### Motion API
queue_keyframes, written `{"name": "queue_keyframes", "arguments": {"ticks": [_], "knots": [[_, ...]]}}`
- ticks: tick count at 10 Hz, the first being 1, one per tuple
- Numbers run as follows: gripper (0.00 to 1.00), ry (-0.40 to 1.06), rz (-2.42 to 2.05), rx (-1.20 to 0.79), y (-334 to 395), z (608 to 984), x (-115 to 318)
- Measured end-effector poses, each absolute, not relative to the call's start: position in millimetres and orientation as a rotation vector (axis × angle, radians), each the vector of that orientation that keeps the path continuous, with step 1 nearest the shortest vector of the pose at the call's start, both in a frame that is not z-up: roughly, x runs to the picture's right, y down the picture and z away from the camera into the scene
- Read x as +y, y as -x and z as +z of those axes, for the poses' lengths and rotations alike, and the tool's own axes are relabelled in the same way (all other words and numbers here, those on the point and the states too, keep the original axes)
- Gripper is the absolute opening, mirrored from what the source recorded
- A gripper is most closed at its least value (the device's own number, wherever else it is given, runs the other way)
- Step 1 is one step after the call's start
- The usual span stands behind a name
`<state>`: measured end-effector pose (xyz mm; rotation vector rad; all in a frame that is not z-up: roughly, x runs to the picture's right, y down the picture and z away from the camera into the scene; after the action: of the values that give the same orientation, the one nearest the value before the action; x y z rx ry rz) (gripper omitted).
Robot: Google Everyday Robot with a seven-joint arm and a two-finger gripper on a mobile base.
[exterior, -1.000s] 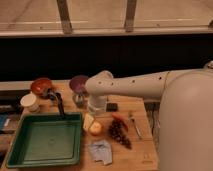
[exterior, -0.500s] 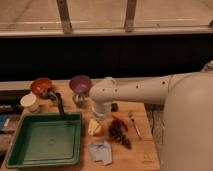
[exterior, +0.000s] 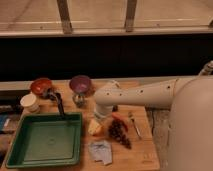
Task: Place apple in purple bowl
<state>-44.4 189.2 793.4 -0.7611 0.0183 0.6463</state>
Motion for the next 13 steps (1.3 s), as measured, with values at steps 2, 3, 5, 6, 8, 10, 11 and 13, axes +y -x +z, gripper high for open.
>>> {"name": "queue_keyframes", "arguments": {"ticks": [2,3,5,6,8,10,11,13], "knots": [[0.80,0.764,0.630,0.010,50,800,189],[0.80,0.773,0.616,0.020,51,804,191],[0.80,0.797,0.587,0.028,60,810,196],[0.80,0.812,0.579,0.039,60,814,202],[0.80,0.833,0.573,0.052,61,817,211],[0.72,0.841,0.571,0.069,61,815,218],[0.64,0.838,0.570,0.070,62,814,219],[0.42,0.831,0.568,0.074,61,811,220]]}}
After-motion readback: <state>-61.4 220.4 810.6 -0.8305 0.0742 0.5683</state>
